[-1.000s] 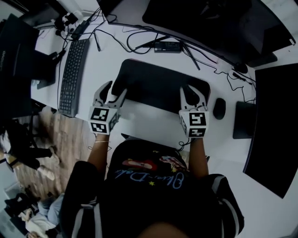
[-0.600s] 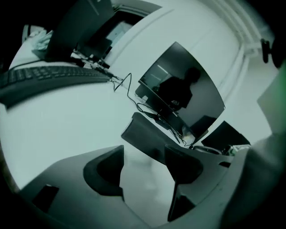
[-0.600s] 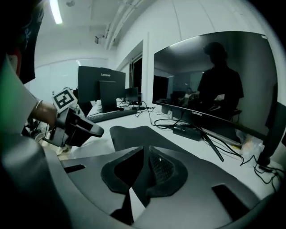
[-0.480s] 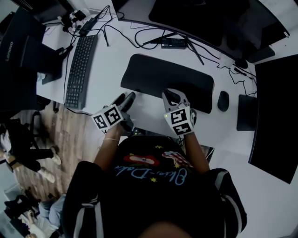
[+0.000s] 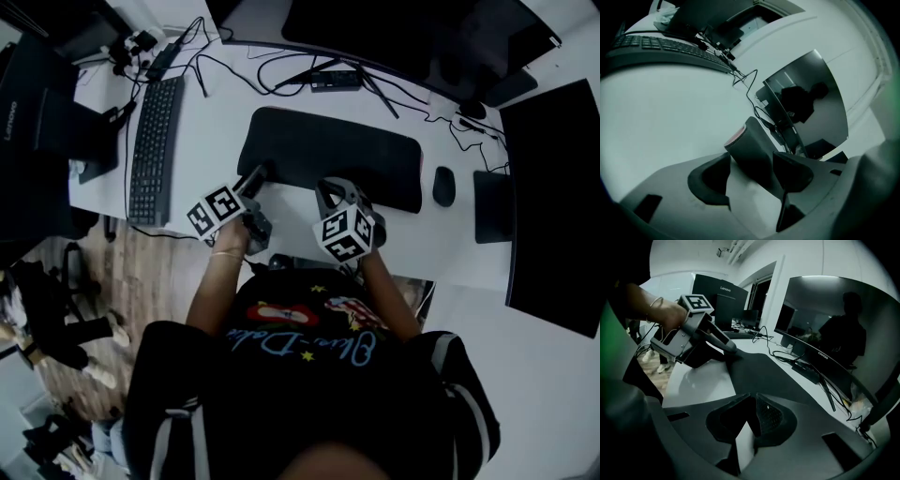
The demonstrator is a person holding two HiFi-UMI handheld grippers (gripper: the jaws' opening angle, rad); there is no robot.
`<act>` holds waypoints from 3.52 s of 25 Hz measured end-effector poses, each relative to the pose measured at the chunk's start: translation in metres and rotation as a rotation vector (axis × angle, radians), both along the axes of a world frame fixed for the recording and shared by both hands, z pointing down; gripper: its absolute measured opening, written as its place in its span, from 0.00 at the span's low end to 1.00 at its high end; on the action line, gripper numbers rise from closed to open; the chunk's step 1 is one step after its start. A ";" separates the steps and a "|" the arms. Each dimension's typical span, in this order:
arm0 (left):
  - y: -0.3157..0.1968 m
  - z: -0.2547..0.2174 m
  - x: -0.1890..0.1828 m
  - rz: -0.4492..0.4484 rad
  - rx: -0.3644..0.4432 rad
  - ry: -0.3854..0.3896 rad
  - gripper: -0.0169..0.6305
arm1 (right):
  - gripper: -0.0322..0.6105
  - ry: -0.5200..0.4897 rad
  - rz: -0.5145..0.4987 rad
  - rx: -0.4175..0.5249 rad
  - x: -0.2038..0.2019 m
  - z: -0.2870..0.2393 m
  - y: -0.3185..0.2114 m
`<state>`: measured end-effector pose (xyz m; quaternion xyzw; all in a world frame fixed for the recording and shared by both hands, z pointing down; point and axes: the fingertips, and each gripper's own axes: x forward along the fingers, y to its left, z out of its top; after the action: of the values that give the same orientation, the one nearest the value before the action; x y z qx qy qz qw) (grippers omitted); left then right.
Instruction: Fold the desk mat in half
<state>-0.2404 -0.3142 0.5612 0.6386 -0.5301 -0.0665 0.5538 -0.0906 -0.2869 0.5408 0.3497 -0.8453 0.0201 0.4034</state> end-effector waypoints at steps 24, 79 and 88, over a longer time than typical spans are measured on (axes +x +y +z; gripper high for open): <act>-0.022 -0.110 0.053 0.283 0.409 -0.022 0.12 | 0.05 -0.578 0.647 0.126 0.108 -0.110 0.007; 0.043 -0.049 0.372 0.685 0.459 -0.534 0.16 | 0.05 -0.637 0.311 0.173 0.292 -0.166 0.017; 0.045 -0.101 0.360 0.600 0.564 -0.402 0.26 | 0.05 -0.636 0.295 0.207 0.291 -0.174 0.009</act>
<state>0.1198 -0.2688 0.4598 0.8899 -0.3799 0.0803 0.2392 0.2000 -0.2778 0.3671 0.4834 -0.8664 0.1000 0.0755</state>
